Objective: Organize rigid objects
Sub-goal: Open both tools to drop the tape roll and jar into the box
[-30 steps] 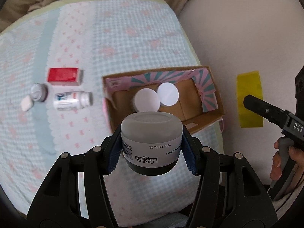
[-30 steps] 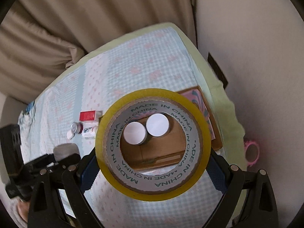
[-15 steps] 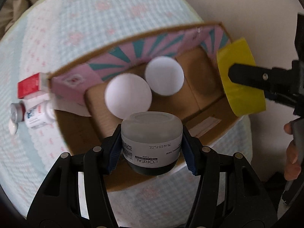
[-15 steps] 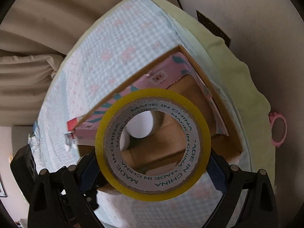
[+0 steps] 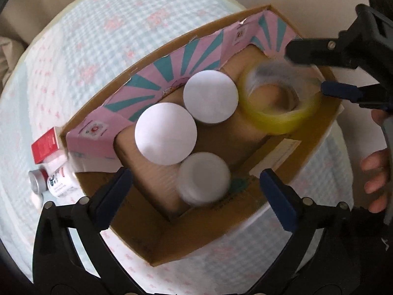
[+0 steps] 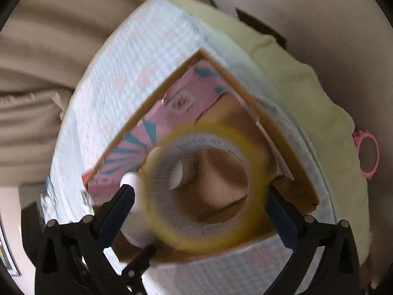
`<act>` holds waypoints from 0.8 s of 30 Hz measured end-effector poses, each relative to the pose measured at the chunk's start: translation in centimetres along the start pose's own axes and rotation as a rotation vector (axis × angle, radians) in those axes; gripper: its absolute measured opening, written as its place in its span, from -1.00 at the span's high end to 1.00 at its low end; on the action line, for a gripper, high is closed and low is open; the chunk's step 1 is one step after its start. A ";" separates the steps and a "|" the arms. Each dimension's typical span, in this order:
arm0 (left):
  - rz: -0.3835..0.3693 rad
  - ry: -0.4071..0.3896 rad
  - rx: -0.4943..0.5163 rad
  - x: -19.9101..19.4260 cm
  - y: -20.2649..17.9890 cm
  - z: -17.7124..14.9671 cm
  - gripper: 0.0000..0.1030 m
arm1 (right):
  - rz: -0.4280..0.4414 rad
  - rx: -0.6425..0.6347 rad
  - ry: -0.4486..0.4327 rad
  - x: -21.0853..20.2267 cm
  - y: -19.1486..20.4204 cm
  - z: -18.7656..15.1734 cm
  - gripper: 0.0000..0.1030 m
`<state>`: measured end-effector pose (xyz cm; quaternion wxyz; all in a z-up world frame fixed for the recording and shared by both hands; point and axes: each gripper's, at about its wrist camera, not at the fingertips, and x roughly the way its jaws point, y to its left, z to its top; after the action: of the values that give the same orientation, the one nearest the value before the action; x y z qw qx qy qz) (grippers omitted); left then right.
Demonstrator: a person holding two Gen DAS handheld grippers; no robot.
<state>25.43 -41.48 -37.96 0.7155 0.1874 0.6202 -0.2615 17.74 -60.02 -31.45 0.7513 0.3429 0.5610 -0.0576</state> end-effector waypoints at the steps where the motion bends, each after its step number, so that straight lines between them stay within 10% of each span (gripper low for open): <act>1: 0.008 0.001 -0.008 0.0 0.3 -0.1 -1.00 | 0.011 0.013 -0.027 -0.4 -0.2 0.0 -1.00; 24: 0.033 -0.143 -0.099 -9.4 1.4 -3.7 -1.00 | -0.038 -0.121 -0.159 -6.9 2.8 -3.6 -1.00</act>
<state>22.46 -36.85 -29.38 0.7706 0.1426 0.5765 -0.2315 13.70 -57.88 -24.52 0.8116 0.2803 0.5085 -0.0650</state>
